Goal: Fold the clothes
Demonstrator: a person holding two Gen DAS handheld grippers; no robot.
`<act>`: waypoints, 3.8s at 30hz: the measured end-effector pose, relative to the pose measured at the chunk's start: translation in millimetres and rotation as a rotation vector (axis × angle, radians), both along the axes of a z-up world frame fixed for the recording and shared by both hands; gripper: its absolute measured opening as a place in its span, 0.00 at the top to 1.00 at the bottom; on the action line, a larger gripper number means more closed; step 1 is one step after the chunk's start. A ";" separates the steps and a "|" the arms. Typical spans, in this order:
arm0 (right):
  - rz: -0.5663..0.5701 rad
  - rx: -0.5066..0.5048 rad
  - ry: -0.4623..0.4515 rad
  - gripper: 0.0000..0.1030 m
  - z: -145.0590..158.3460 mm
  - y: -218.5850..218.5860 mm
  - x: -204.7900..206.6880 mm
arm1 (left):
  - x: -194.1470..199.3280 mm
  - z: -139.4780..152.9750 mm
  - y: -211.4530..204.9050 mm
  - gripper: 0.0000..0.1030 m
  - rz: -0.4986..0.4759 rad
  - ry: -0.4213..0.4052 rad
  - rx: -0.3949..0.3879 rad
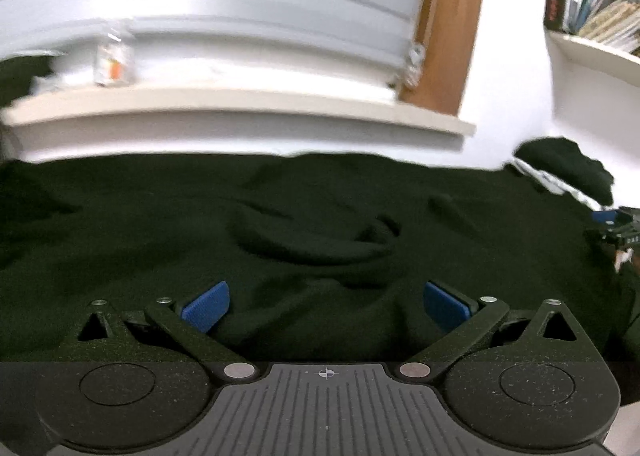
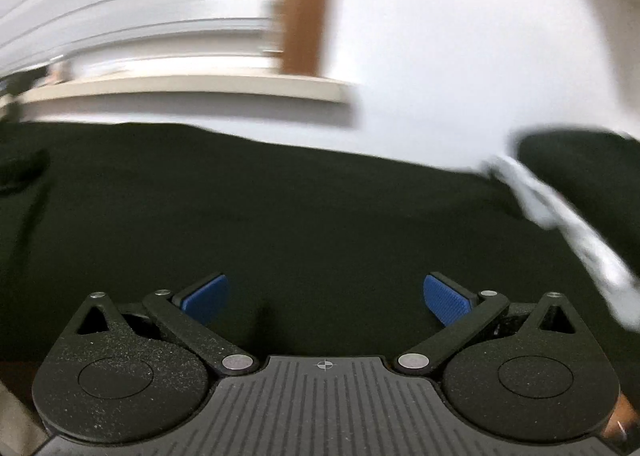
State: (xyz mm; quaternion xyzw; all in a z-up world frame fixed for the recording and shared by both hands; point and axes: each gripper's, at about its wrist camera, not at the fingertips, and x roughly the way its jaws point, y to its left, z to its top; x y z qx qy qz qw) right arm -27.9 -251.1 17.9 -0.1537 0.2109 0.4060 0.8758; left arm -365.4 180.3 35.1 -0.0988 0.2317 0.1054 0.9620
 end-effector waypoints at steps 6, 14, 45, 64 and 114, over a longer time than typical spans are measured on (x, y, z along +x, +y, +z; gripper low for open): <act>0.318 -0.067 -0.050 0.00 13.1 129.3 -62.8 | -79.9 22.4 38.1 0.00 0.146 0.012 0.148; 0.680 -0.152 -0.100 0.07 26.8 291.6 -146.4 | -180.1 25.8 106.1 0.00 0.375 -0.048 0.016; 0.667 -0.287 -0.029 0.48 9.7 377.4 -128.9 | -162.7 14.0 112.1 0.00 0.285 -0.035 -0.016; 1.166 -0.273 -0.151 0.46 31.7 391.9 -377.6 | -139.3 -5.6 163.8 0.00 0.296 0.088 -0.019; 1.058 -0.285 -0.907 0.93 100.6 421.3 -335.6 | -172.0 29.2 169.3 0.12 0.426 -0.079 -0.016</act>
